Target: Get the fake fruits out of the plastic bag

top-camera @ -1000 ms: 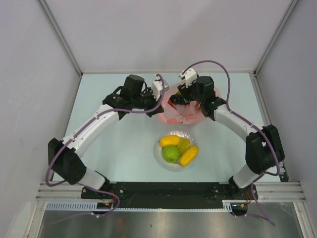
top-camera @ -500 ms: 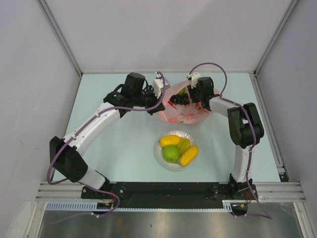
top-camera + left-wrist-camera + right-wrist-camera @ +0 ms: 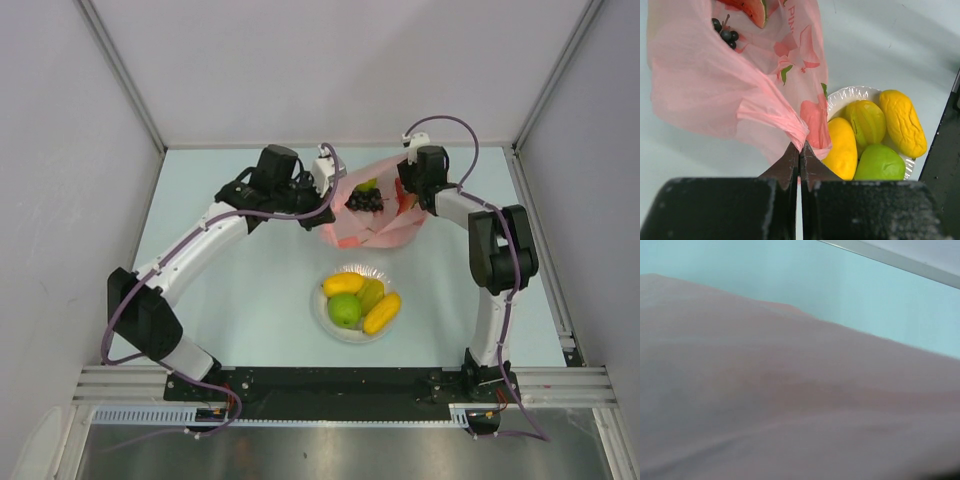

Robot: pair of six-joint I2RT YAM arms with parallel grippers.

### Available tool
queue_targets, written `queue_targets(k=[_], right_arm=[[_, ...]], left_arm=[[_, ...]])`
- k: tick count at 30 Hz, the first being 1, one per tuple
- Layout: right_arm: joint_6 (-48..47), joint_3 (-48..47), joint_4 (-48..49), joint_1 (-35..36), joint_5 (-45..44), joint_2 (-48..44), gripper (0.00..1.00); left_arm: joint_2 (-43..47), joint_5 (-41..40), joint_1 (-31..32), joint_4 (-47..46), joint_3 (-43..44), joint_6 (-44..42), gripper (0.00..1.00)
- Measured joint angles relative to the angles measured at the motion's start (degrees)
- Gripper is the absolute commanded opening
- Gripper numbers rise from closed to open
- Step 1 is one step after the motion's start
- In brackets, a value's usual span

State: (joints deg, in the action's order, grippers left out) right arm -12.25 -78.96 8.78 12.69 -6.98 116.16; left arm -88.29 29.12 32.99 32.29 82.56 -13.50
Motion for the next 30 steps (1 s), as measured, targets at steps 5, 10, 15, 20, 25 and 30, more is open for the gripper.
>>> queue_targets(k=[5,10,15,20,25,30], right_arm=[[-1.2,0.0,-0.6,-2.6,-0.2,0.1,0.62],[-1.8,0.0,-1.4,-3.5,0.5,0.9,0.62],[-2.6,0.0,-1.8,-3.8,3.4,2.5,0.62],[-3.2,-0.9,-1.7,-4.1,6.6,4.3,0.35],[-5.4,-2.8,-2.3,-4.3,10.5,5.2,0.00],[-5.8,-2.9,-3.9,-4.6,13.2,3.7,0.00]], left_arm=[[-1.0,0.0,0.0,0.0,0.7,0.0,0.00],[-1.6,-0.2,0.0,0.0,1.1,0.0,0.00],[-2.7,-0.3,0.0,0.0,1.6,0.0,0.00],[-3.7,-0.2,0.2,0.0,1.6,0.0,0.00],[-5.0,0.3,0.4,-0.1,1.7,1.1,0.00],[-7.3,1.0,0.4,0.0,2.8,2.4,0.00]])
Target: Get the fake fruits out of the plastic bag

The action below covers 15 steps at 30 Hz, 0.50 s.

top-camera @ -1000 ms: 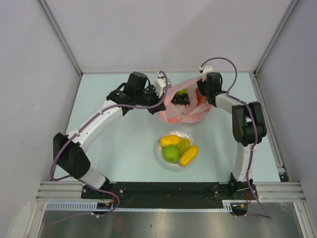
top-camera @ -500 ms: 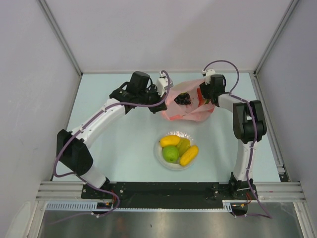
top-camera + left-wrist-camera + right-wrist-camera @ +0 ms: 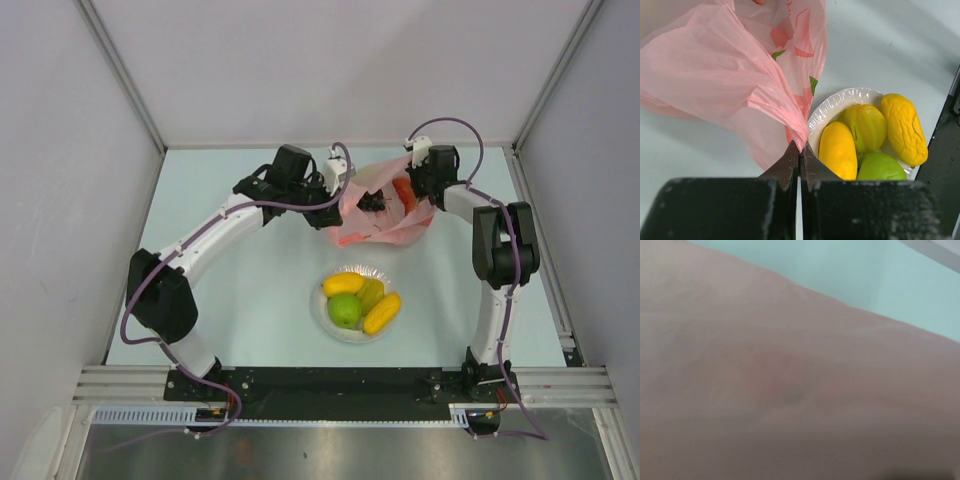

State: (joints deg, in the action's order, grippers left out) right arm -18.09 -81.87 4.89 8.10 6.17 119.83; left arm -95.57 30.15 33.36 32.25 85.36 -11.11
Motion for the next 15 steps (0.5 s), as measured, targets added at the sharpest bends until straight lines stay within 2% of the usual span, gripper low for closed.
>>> queue_targets(k=[8,15], right_arm=[[0.7,0.3,-8.3,0.0,7.0,-9.2,0.00],[1.7,0.5,-14.7,4.1,13.4,-20.0,0.00]], left_arm=[[-0.5,0.2,0.0,-0.7,1.7,1.2,0.00],[-0.9,-0.1,0.0,-1.3,2.3,2.3,0.00]])
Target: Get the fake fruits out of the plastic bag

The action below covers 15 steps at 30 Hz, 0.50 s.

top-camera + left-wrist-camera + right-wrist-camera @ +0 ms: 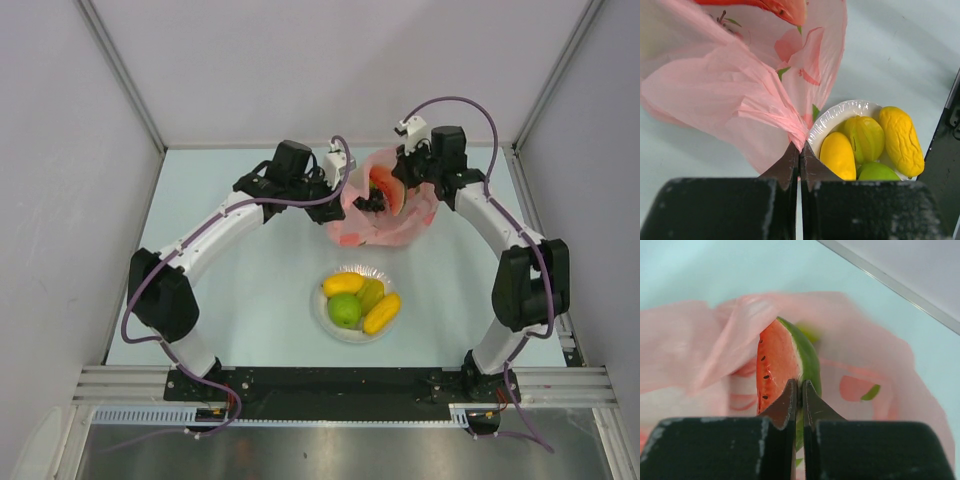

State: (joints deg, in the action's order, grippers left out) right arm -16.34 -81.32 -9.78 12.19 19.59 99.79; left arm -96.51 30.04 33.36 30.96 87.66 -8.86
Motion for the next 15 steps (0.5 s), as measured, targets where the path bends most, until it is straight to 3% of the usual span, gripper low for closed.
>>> queue_targets(k=[15], right_arm=[[-6.8,7.2,-13.7,3.3,9.9,-15.0,0.00]], left_arm=[[0.0,-5.5,0.0,-0.5,-0.1,0.4,0.00]])
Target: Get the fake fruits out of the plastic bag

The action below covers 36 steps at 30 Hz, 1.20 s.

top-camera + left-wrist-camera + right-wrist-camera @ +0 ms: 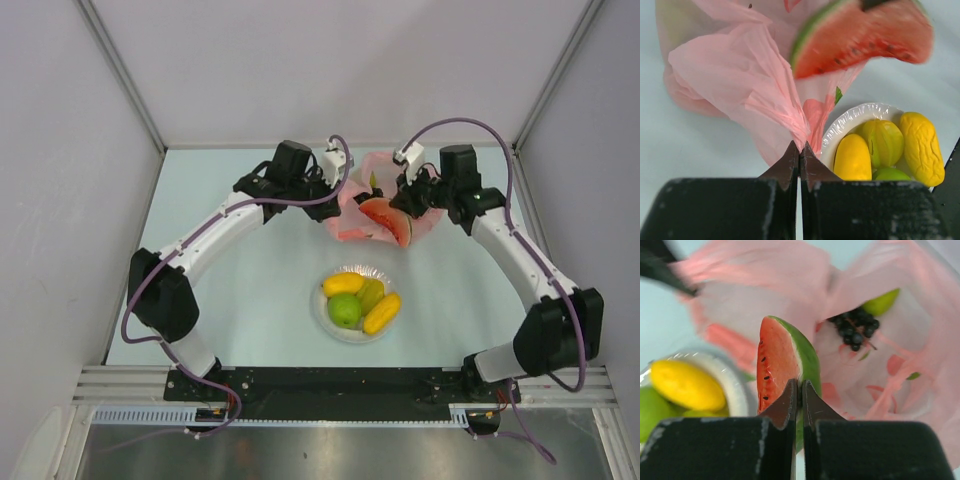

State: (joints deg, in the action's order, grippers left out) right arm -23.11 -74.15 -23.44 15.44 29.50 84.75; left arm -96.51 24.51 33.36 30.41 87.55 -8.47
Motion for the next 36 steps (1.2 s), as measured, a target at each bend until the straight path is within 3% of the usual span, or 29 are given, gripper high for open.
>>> queue_targets(k=[9,17,25,36], right_arm=[[-6.1,12.6,-3.9,9.1,4.8,-14.0,0.00],[-8.4,19.5,0.7,11.5,1.8,-10.3,0.00],[-10.6,20.2,7.5,10.6,-0.5,-4.4,0.00],[-12.5,22.1,9.5,11.6,-0.4,-1.7,0.00]], left_arm=[[0.2,-0.6,0.0,-0.4,-1.4,0.0,0.00],[1.0,-0.6,0.0,-0.6,-2.8,0.0,0.00],[2.1,-0.7,0.0,-0.7,-3.5,-0.1,0.00],[2.8,-0.9,0.0,-0.8,-4.6,-0.1,0.00]])
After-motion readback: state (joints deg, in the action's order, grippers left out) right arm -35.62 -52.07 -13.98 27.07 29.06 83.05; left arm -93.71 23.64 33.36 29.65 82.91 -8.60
